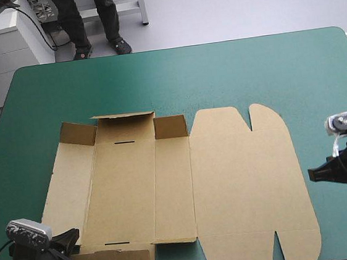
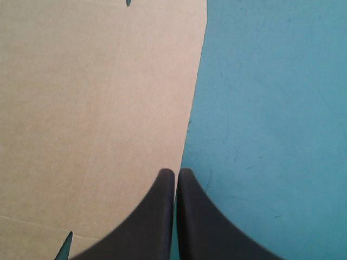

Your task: Fold the box

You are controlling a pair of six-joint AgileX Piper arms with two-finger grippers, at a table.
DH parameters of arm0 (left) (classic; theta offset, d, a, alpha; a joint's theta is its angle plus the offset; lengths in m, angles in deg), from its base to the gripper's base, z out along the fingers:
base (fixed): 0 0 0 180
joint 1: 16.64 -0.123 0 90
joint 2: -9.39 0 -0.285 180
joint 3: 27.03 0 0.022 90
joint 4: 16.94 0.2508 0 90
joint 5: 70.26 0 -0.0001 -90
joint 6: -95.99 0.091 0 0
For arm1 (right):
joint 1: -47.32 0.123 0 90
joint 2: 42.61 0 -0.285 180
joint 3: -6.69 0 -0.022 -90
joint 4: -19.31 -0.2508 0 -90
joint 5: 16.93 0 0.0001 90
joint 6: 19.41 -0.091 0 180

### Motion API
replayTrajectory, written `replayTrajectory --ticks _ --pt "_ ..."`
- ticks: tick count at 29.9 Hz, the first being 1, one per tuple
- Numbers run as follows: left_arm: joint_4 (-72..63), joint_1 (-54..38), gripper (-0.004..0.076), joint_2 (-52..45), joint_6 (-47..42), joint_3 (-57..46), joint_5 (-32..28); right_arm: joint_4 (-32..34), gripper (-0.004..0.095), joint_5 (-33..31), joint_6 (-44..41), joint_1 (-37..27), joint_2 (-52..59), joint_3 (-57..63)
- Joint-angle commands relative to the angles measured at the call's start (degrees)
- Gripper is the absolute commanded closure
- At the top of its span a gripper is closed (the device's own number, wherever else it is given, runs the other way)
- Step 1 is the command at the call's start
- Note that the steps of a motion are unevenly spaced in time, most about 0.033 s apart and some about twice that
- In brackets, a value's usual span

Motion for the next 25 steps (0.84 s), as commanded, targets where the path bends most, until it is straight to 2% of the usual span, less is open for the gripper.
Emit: replayTrajectory --ticks 1,4,9,15,25 --pt "-0.67 0.26 0.0732 1.03 -1.33 1.79 -2.52 -1.09 0.0908 4.65 0.06 -0.34 3.83 4.99" --pt "-0.46 0.26 0.0732 2.82 -1.7 2.29 -1.35 -1.2 0.0908 7.4 0.19 0.4 5.82 9.21" --pt "-4.03 0.26 0.0732 9.47 -2.89 6.6 -1.33 -1.49 0.0908 7.79 0.19 1.81 6.47 11.69" --pt "-4.71 0.26 0.0732 23.05 -2.61 15.19 -0.54 -2.36 0.0908 8.31 0.19 1.81 6.47 11.69" --pt "2.43 -1.23 0.0731 41.71 -2.64 29.41 -1.44 -2.36 0.0908 8.31 0.19 1.81 6.47 11.69"
